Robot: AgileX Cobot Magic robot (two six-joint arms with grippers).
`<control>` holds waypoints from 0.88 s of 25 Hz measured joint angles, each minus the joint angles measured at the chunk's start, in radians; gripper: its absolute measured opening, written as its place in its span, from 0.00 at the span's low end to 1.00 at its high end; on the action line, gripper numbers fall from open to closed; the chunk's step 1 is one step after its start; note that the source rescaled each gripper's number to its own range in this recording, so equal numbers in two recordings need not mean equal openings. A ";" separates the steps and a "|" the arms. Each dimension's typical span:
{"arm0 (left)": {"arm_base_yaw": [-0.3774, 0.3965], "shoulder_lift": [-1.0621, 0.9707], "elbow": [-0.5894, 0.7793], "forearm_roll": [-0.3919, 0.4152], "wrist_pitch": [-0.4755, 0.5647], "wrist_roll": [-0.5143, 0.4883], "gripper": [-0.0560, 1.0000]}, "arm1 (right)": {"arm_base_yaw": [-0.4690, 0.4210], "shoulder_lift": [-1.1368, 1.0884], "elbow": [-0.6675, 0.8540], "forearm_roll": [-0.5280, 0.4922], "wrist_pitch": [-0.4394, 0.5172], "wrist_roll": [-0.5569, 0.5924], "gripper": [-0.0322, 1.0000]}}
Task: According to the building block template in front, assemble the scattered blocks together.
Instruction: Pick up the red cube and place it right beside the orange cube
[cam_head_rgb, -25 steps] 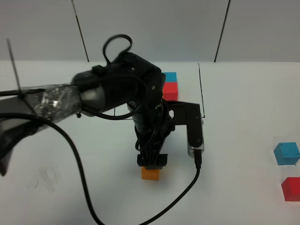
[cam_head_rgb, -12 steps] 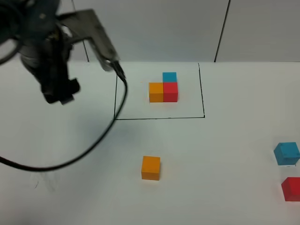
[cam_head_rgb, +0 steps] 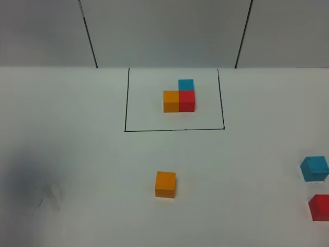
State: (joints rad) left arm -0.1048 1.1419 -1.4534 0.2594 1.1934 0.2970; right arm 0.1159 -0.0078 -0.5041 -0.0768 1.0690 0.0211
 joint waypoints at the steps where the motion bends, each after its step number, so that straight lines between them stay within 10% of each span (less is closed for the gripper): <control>1: 0.011 -0.061 0.035 -0.002 0.000 0.000 0.85 | 0.000 0.000 0.000 0.000 0.000 0.000 0.03; 22: 0.022 -0.998 0.676 -0.334 -0.170 -0.175 0.82 | 0.000 0.000 0.000 0.000 0.000 0.000 0.03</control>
State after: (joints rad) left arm -0.0826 0.1437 -0.7770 -0.0742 1.0232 0.1216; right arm 0.1159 -0.0078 -0.5041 -0.0768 1.0690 0.0211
